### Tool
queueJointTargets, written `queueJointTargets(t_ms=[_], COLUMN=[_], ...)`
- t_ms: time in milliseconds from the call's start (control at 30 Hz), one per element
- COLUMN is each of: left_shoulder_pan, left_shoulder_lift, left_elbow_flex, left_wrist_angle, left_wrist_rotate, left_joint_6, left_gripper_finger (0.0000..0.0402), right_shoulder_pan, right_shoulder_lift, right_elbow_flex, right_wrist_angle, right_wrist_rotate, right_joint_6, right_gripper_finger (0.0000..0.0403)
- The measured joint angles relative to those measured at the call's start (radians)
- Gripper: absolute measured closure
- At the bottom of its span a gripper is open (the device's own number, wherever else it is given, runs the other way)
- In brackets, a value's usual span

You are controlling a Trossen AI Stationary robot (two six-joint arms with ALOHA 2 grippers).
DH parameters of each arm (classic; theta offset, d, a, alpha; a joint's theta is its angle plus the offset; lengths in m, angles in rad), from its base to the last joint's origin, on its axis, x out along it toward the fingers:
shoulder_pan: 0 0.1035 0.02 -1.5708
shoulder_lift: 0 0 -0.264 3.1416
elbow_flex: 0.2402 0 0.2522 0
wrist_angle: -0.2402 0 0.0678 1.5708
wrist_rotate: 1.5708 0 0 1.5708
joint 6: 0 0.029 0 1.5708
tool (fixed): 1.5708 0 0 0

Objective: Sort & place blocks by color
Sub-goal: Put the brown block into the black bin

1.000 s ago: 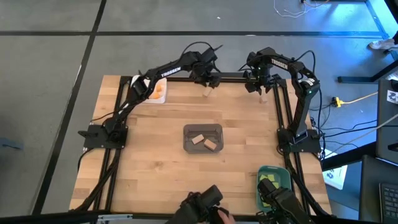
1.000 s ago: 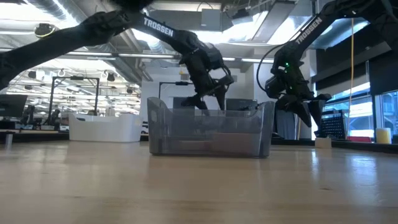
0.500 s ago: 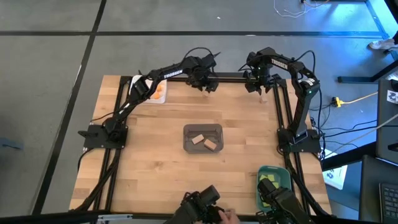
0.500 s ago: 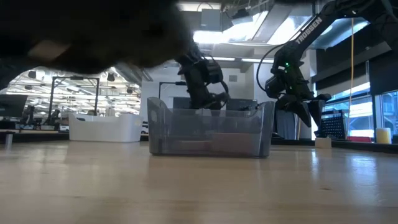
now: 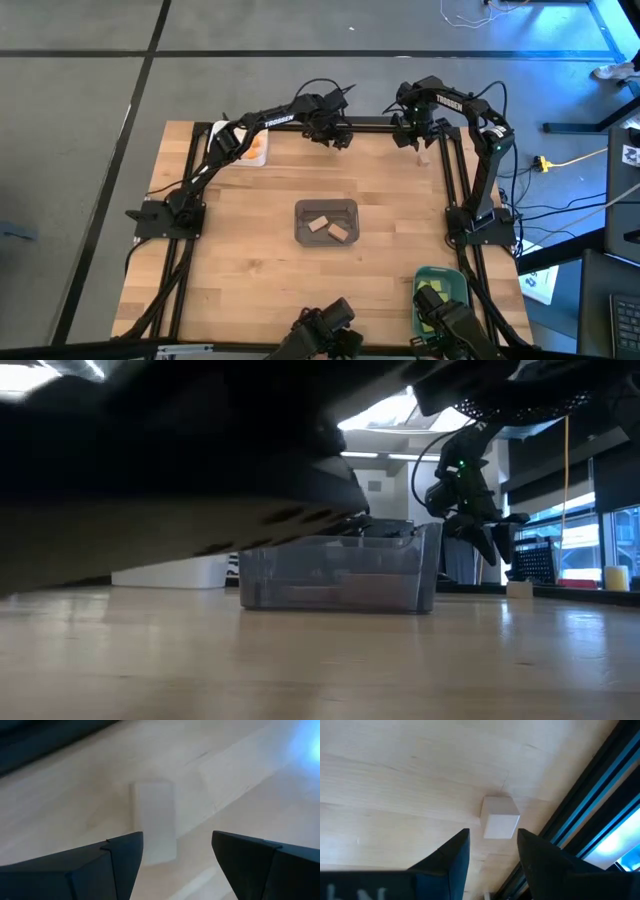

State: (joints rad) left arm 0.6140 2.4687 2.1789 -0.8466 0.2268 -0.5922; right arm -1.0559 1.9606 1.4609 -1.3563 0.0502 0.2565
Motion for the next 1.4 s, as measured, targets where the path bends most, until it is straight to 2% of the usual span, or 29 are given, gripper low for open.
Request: queueJointTargets(t_ms=[500,633,967,1133,1400], left_shoulder_pan=[0.001,0.004,0.016,0.016,0.02], left_shoulder_lift=[0.0,0.0,0.0,0.0,0.0], left_elbow_flex=[0.0,0.0,0.0,0.0,0.011], left_wrist_angle=[0.015,-0.013,-0.008,-0.006,-0.017], left_wrist_rotate=[-0.01,-0.057,-0.035,0.026,0.031], left_joint_6=[-0.001,-0.001,-0.033,-0.034,0.0], left_gripper_finger=[0.0173,0.0173,0.0173,0.0173,0.0173], right_shoulder_pan=[0.0,0.0,0.0,0.0,0.004], right_shoulder_lift=[0.0,0.0,0.0,0.0,0.0], right_elbow_flex=[0.0,0.0,0.0,0.0,0.0], right_wrist_angle=[0.004,0.004,0.004,0.011,0.122], right_wrist_rotate=[0.0,0.0,0.0,0.0,-0.01], right_joint_6=[0.0,0.0,-0.005,-0.09,-0.165], right_gripper_finger=[0.0237,0.0237,0.0237,0.0237,0.0237])
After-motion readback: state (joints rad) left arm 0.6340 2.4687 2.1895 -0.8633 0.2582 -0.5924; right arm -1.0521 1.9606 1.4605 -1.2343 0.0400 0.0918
